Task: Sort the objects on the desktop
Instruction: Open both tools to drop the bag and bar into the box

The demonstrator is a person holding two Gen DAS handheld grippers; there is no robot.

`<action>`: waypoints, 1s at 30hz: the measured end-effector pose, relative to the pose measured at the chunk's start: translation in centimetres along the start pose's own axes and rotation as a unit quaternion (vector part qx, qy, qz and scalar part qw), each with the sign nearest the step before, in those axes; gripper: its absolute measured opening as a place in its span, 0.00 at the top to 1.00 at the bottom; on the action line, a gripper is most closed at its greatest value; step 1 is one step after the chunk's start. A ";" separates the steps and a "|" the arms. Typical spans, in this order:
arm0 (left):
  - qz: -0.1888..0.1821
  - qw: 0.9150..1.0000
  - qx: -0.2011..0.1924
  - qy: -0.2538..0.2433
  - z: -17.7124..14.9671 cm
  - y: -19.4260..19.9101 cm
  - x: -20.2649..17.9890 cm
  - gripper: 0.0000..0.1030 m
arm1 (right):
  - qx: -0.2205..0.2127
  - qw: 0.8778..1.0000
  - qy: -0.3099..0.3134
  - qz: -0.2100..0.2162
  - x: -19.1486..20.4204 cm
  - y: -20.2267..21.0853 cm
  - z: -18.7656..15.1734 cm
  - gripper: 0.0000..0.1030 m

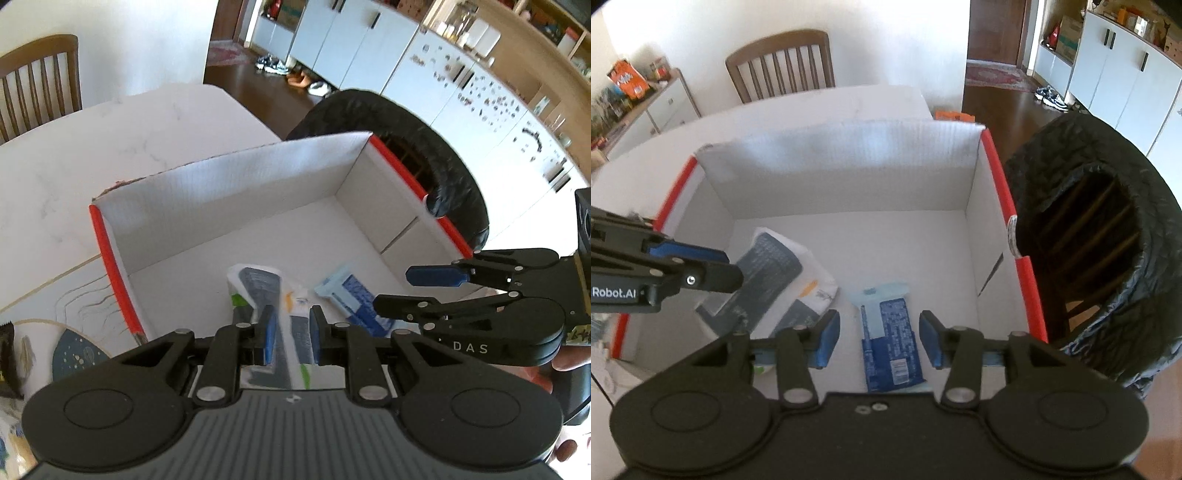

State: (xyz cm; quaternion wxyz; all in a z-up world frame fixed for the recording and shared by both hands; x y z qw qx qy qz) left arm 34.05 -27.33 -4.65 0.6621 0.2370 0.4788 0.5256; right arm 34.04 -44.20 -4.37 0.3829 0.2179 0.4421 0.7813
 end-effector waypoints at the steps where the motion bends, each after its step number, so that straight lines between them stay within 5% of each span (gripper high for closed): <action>1: -0.004 1.000 -0.003 0.003 -0.2 0.3 -0.1 0.83 | -0.006 1.000 -0.001 0.003 0.1 0.6 0.0 0.50; 22: -0.028 0.995 -0.098 0.000 -5.5 9.6 1.0 0.83 | -0.090 0.996 -0.020 0.017 5.0 7.6 -2.4 0.31; 25: -0.029 0.994 -0.102 0.006 -6.2 10.3 1.9 0.71 | -0.099 0.995 -0.021 0.024 6.3 7.9 -2.7 0.30; 28: -0.027 0.993 -0.114 0.011 -7.0 11.3 2.9 0.41 | -0.111 0.993 -0.020 0.028 7.7 8.3 -2.8 0.29; 30: -0.021 0.992 -0.125 0.011 -7.4 12.1 3.7 0.37 | -0.117 0.993 -0.018 0.028 8.7 8.5 -2.7 0.28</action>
Point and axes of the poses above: each gripper's, at about its wrist camera, not at the fingertips, and y roughly against the way its jaws point, x to its left, z to its top, the point moved 3 cm from there along -y, roughly the way its jaws point, and after that the axes turned 11 degrees about y, right-handed, at the moved point
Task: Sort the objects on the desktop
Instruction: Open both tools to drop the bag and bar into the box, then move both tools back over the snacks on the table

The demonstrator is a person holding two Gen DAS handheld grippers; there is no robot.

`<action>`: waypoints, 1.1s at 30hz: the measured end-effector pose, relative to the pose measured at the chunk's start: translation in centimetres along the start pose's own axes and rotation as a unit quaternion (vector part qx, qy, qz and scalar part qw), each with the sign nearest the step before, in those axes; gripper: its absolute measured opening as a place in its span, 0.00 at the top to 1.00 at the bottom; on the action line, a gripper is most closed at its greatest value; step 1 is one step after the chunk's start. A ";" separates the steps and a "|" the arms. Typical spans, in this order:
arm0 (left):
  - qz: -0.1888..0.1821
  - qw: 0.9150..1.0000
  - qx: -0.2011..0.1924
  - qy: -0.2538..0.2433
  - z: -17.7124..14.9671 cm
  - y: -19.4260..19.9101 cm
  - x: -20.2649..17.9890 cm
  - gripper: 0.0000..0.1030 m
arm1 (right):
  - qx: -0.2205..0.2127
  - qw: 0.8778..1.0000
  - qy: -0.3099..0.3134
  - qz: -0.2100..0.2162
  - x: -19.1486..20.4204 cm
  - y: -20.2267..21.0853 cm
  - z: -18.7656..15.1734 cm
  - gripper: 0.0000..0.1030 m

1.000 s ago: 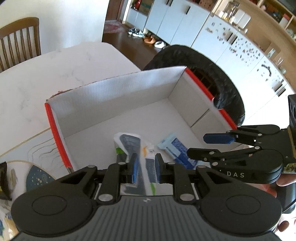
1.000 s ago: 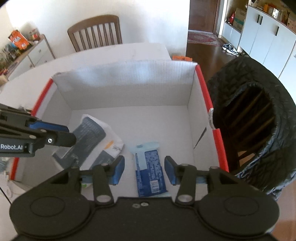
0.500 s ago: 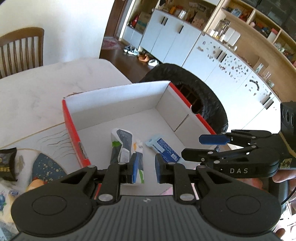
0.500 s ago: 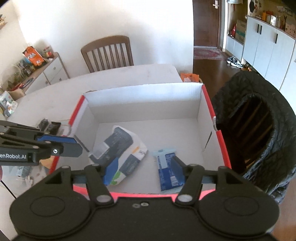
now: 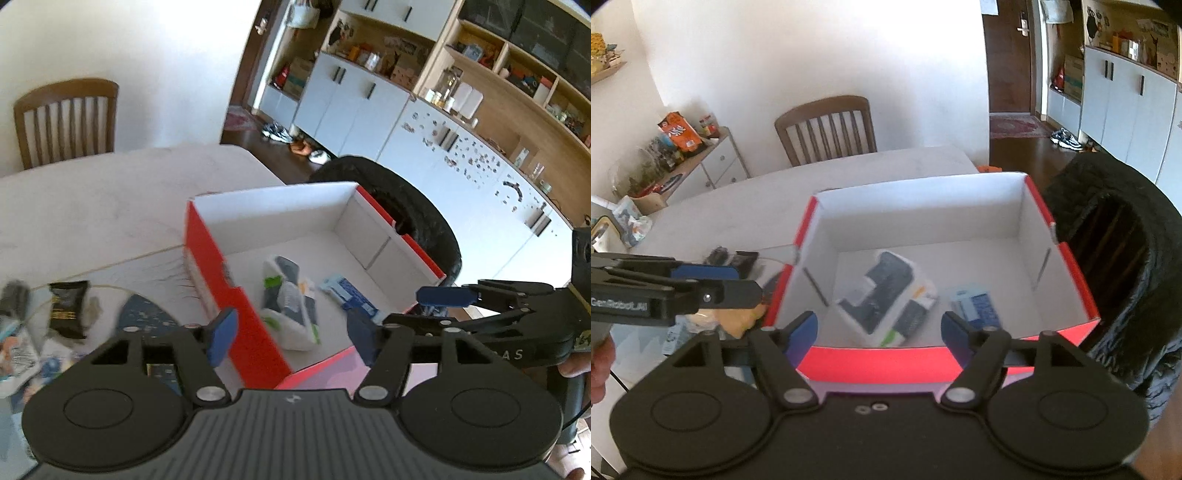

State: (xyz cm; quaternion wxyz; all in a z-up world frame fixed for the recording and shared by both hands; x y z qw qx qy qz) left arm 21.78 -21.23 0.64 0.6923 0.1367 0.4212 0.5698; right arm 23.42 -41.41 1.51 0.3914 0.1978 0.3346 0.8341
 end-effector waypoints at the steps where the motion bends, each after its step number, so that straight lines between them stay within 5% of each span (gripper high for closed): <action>1: 0.002 1.000 -0.002 0.000 -0.1 0.4 0.4 0.36 | -0.003 1.000 0.002 -0.001 0.5 0.1 0.0 0.26; 4: 0.005 1.000 -0.007 0.009 -0.2 1.7 1.7 0.25 | -0.006 1.000 0.003 -0.006 2.2 0.2 0.2 0.18; 13: 0.021 0.999 -0.023 0.010 -0.5 5.3 6.2 0.13 | -0.021 1.000 0.005 -0.001 7.6 -0.3 0.9 0.16; 16: 0.027 0.999 -0.027 0.006 -0.6 6.3 7.7 0.00 | -0.020 1.000 0.007 -0.001 9.3 -0.8 1.0 0.16; 26: 0.048 0.997 -0.057 -0.013 -0.5 9.0 12.5 0.00 | -0.013 0.999 0.025 -0.019 14.4 -2.9 1.7 0.16; 33: 0.038 0.997 -0.064 0.021 -0.3 9.8 16.6 0.00 | -0.007 0.999 0.016 -0.038 16.5 -4.9 2.2 0.16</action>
Point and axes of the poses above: each gripper's, at about its wrist camera, not at the fingertips, and y roughly against the way its jaws point, x to its left, z to its top, the point moved 3 cm from there along -y, roughly the way its jaws point, and after that the axes turned 11 degrees about y, right-handed, at the moved point
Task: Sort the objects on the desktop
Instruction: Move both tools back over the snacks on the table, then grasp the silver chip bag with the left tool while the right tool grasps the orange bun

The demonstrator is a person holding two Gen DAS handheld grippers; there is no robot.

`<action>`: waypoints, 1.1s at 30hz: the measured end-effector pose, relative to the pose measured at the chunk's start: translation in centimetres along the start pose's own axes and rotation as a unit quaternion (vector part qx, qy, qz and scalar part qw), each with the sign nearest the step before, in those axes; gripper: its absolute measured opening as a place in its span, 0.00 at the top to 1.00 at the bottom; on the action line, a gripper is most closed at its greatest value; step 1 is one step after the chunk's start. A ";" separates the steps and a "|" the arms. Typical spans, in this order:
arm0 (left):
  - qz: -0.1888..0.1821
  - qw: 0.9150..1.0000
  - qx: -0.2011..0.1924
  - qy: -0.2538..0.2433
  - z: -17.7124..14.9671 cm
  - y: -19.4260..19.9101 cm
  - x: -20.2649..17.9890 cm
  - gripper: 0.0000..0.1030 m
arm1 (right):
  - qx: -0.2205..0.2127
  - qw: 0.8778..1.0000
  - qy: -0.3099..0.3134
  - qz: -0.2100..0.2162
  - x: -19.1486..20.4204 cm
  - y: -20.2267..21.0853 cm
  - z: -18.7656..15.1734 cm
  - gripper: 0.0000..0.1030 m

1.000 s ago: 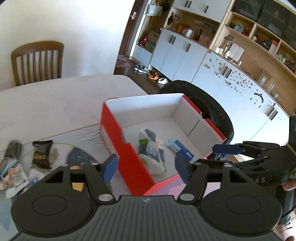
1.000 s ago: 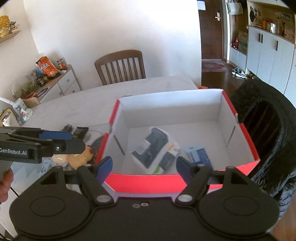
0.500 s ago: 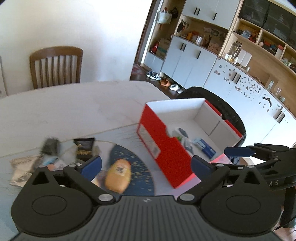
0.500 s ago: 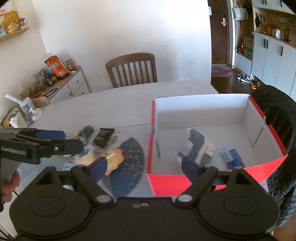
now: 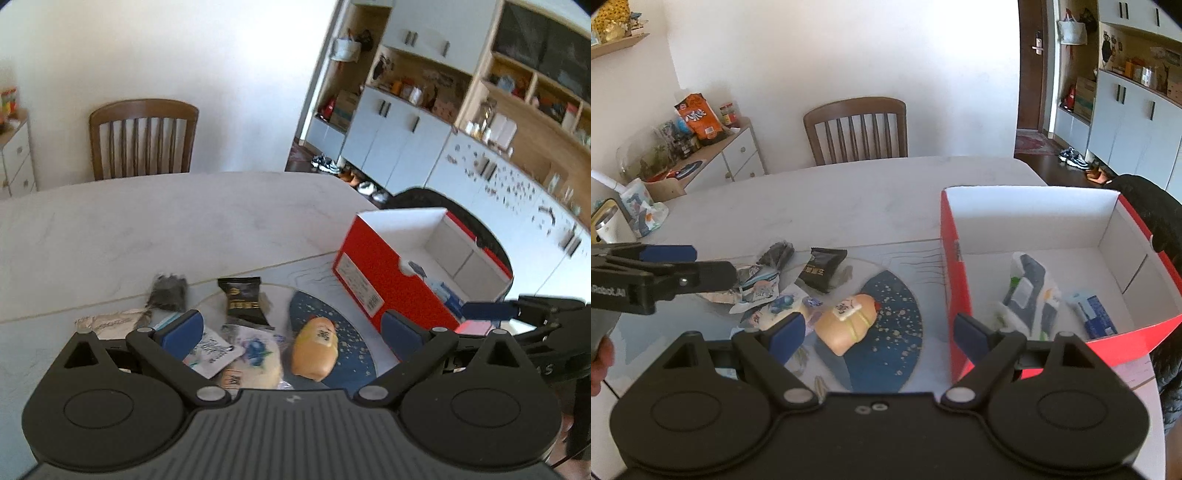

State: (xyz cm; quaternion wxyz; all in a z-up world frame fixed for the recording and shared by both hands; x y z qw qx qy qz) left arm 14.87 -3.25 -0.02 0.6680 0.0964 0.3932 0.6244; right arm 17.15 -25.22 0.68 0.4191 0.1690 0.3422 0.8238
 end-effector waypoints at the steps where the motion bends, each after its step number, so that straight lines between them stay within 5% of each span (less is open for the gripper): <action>1: -0.003 1.000 0.002 0.007 0.1 0.0 0.6 0.00 | 0.000 1.000 0.000 -0.004 0.3 -0.3 0.1 0.16; 19: 0.097 0.995 0.007 0.014 1.6 -2.7 10.1 0.00 | 0.035 0.998 -0.019 -0.042 3.1 -7.7 1.0 0.16; 33: 0.141 0.989 0.035 0.039 0.8 -6.9 14.7 0.00 | 0.081 0.995 -0.026 -0.056 4.0 -12.8 0.3 0.18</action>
Point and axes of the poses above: each gripper's, at about its wrist camera, not at the fingertips, and y roughly against the way its jaws point, x to its left, z to its top, the point moved 3 cm from there along -y, roughly the way its jaws point, and after that the axes turned 11 degrees about y, right-handed, at the moved point
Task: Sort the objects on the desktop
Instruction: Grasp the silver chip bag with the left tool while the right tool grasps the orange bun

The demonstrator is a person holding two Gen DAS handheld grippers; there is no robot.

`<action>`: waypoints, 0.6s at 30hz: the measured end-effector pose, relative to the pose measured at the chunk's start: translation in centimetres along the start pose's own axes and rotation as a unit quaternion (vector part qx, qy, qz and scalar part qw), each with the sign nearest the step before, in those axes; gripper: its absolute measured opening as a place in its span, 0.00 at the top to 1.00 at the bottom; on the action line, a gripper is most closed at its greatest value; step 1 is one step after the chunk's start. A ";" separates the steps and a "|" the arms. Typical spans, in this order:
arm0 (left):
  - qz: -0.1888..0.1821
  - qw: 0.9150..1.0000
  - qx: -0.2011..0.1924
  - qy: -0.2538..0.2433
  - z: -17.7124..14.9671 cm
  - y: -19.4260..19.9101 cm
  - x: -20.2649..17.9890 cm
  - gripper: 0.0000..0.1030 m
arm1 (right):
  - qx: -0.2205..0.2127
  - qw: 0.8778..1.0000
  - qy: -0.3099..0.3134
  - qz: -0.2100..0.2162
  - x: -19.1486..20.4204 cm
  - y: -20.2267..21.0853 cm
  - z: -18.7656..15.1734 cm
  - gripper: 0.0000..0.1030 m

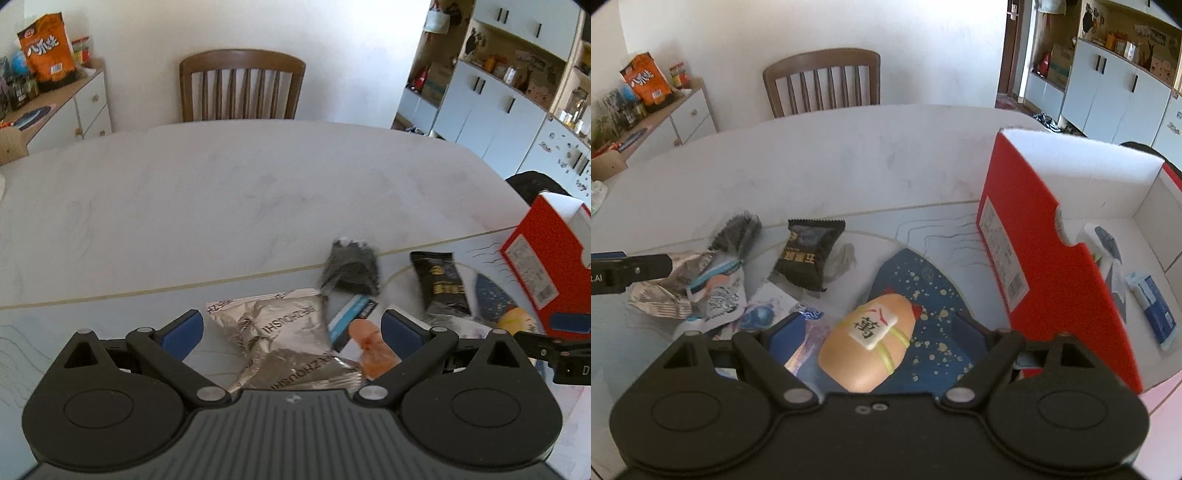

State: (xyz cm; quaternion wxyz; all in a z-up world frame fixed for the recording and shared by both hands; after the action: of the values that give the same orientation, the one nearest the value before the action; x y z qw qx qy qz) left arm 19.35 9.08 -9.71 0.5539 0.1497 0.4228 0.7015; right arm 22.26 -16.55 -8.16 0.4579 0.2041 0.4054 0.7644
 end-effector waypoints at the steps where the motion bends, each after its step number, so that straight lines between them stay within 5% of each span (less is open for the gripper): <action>1: 0.000 1.000 0.001 0.002 0.0 -0.2 0.1 0.00 | 0.003 1.000 -0.003 0.000 0.0 -0.2 0.0 0.18; 13: 0.016 1.000 0.005 0.003 -0.8 -2.0 0.9 0.02 | 0.028 1.000 -0.010 0.008 0.2 -2.2 -0.7 0.33; 18: 0.011 1.000 0.013 0.006 -1.0 -2.2 1.1 0.24 | 0.029 0.999 -0.013 0.015 0.4 -2.2 -0.9 0.41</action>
State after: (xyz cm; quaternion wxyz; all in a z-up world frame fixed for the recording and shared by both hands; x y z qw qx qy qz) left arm 19.71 9.68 -12.30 0.5419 0.1575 0.4336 0.7025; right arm 22.63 -16.02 -10.50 0.4455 0.2334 0.4180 0.7565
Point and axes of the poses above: each gripper's, at about its wrist camera, not at the fingertips, and y roughly against the way its jaws point, x to its left, z to its top, the point moved 3 cm from there along -y, roughly the way its jaws point, and after that the axes turned 11 degrees about y, right-handed, at the moved point
